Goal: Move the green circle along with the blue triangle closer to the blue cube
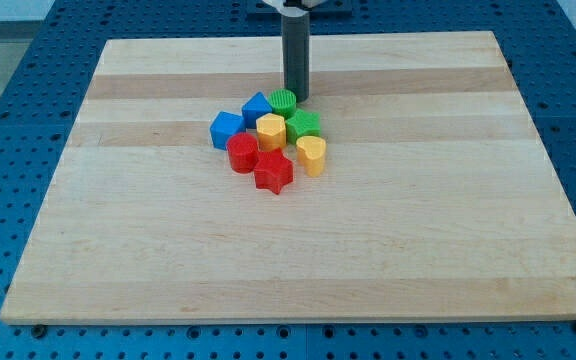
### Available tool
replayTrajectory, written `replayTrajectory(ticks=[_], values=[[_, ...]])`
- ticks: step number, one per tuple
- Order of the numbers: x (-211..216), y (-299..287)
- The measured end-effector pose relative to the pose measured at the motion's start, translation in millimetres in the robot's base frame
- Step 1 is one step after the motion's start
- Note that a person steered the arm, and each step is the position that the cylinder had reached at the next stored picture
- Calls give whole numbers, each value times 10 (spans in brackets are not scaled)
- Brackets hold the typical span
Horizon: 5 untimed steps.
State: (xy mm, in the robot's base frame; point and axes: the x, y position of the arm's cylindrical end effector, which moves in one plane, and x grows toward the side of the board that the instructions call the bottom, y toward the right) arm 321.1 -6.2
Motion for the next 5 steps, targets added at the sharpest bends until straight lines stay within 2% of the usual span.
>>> replayTrajectory(ticks=[5], values=[[17, -128]])
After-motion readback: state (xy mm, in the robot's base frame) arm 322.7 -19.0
